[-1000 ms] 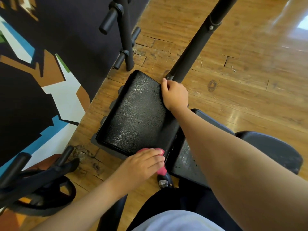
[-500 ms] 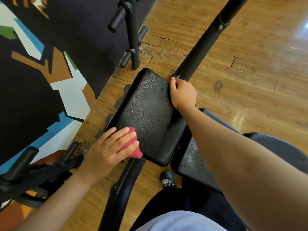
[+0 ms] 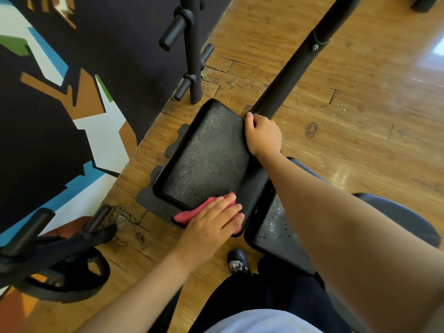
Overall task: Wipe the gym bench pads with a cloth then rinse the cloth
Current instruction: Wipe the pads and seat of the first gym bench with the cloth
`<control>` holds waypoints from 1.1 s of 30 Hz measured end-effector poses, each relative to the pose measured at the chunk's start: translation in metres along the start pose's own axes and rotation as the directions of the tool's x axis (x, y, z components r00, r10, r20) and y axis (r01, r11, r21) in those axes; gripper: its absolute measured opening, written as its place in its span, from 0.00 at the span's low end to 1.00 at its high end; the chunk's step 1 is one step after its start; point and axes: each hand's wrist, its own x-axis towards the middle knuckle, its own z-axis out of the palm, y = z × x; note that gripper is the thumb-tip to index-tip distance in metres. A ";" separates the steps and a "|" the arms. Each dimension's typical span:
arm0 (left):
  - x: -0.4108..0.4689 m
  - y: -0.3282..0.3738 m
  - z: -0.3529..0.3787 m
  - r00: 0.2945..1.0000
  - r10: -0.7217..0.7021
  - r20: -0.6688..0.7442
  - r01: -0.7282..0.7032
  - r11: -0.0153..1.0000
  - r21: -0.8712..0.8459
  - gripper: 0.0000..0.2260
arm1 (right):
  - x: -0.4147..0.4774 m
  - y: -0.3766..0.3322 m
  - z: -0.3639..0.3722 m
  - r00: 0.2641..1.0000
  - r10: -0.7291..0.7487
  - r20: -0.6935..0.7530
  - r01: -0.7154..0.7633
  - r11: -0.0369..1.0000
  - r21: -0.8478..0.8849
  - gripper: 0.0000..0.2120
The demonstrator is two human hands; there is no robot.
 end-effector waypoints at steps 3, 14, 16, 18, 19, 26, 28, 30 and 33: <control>0.008 0.015 0.011 0.995 0.097 -0.016 -0.097 0.995 0.006 0.16 | -0.001 -0.003 -0.004 0.995 -0.003 0.102 0.006 1.000 -0.030 0.22; -0.024 -0.006 -0.020 0.995 -0.089 -0.051 0.083 0.991 -0.103 0.17 | -0.086 -0.003 -0.027 0.973 -0.222 -0.067 0.226 0.972 0.064 0.11; -0.024 0.001 -0.026 0.978 -0.187 -0.092 0.171 0.972 -0.161 0.18 | -0.135 -0.008 -0.028 0.984 -0.178 0.023 0.170 0.965 0.200 0.08; -0.023 0.007 -0.032 0.945 -0.299 -0.135 0.258 0.930 -0.260 0.15 | -0.175 -0.013 -0.028 0.985 -0.105 0.137 0.060 0.954 0.295 0.04; -0.022 0.009 -0.033 0.925 -0.350 -0.146 0.294 0.905 -0.309 0.14 | -0.190 -0.017 -0.029 0.976 -0.058 0.212 -0.015 0.944 0.329 0.05; -0.025 0.014 -0.047 0.915 -0.386 -0.114 0.276 0.808 -0.520 0.14 | -0.217 -0.043 -0.034 0.782 0.131 0.610 -0.549 0.609 0.572 0.12; -0.033 0.011 -0.051 0.909 -0.413 -0.050 0.288 0.712 -0.640 0.16 | -0.214 -0.042 -0.035 0.782 0.090 0.617 -0.558 0.543 0.628 0.06; -0.044 0.008 -0.060 0.865 -0.497 0.074 0.367 0.524 -0.769 0.22 | -0.212 -0.043 -0.035 0.770 0.059 0.635 -0.582 0.473 0.661 0.04; -0.052 0.007 -0.077 0.679 -0.618 0.396 0.520 0.024 -0.854 0.18 | -0.217 -0.052 -0.031 0.680 0.006 0.733 -0.701 0.297 0.648 0.05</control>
